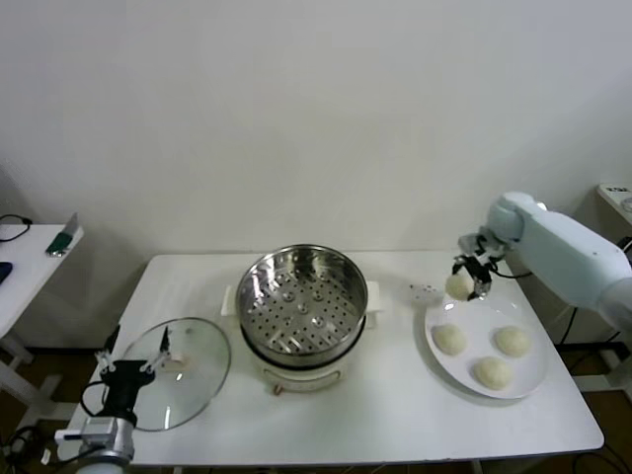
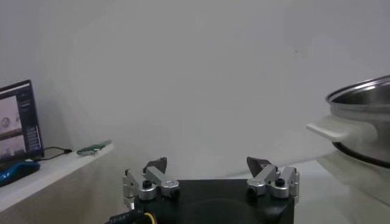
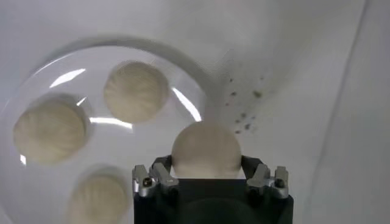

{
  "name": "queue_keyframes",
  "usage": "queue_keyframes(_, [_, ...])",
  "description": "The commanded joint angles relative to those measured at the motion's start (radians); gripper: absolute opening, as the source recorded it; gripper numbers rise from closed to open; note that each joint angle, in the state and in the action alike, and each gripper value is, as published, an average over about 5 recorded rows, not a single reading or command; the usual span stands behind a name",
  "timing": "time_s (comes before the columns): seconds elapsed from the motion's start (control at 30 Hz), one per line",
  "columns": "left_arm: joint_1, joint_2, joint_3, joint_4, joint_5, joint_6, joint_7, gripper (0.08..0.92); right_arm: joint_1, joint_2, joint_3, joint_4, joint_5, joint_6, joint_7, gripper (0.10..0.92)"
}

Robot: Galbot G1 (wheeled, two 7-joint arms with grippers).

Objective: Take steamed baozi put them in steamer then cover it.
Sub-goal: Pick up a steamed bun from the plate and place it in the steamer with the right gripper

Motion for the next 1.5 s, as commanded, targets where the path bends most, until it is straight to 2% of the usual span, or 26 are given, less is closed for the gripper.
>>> queue_keyframes(0.03, [0.003, -0.001, 0.001, -0.002, -0.005, -0.002, 0.001, 0.823, 0.296, 0.095, -0.174, 0.141, 0.082, 0.178, -0.044, 0.745])
queue_keyframes(0.3, [0.002, -0.014, 0.003, 0.0, -0.026, -0.002, 0.005, 0.823, 0.305, 0.304, -0.162, 0.153, 0.072, 0.259, -0.032, 0.746])
queue_keyframes(0.5, [0.004, -0.023, 0.001, -0.002, -0.04, 0.004, 0.005, 0.823, 0.244, 0.402, -0.147, 0.187, -0.005, 0.313, -0.027, 0.746])
queue_keyframes(0.8, [0.006, -0.008, -0.007, -0.018, -0.051, 0.014, 0.004, 0.823, 0.109, 0.479, -0.104, 0.161, -0.177, 0.365, -0.019, 0.746])
queue_keyframes(1.17, [0.015, -0.008, -0.016, -0.01, -0.058, 0.006, 0.003, 0.823, 0.008, 0.584, -0.042, 0.033, -0.302, 0.411, 0.013, 0.746])
queue_keyframes(1.5, [0.018, -0.005, -0.019, -0.004, -0.062, 0.003, 0.003, 0.823, -0.036, 0.609, -0.026, -0.015, -0.384, 0.429, 0.037, 0.749])
